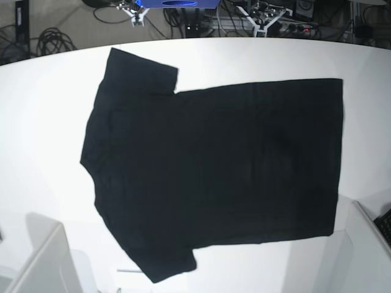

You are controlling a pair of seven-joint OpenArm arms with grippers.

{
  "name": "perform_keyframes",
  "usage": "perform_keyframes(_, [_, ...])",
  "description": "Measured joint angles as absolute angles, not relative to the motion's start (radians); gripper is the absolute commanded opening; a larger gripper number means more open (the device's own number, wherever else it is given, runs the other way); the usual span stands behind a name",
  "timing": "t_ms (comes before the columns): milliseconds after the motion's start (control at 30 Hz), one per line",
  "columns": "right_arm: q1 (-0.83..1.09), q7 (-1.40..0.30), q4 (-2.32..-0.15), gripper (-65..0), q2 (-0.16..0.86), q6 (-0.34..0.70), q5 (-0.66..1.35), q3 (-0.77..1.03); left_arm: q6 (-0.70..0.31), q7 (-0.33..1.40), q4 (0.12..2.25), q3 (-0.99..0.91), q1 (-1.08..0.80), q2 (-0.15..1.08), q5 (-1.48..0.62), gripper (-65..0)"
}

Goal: Fold the T-shirt properly

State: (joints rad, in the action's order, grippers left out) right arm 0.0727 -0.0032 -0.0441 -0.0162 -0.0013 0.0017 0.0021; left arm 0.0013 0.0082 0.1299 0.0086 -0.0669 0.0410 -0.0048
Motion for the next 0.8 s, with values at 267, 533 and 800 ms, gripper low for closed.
perform_keyframes(267, [0.065, 0.001, -0.046, -65.0, -0.015, -0.001, 0.004, 0.002, 0.002, 0.009, 0.130, 0.008, -0.067, 0.047, -0.001, -48.5])
perform_keyframes(533, [0.064, -0.001, -0.046, -65.0, -0.014, -0.001, 0.003, -0.003, 0.003, 0.012, 0.130, 0.005, -0.067, 0.047, -0.004, -65.0])
perform_keyframes(800, [0.059, 0.000, -0.046, -65.0, -0.014, -0.001, 0.003, -0.003, 0.003, 0.012, 0.130, 0.009, -0.066, 0.047, 0.000, -65.0])
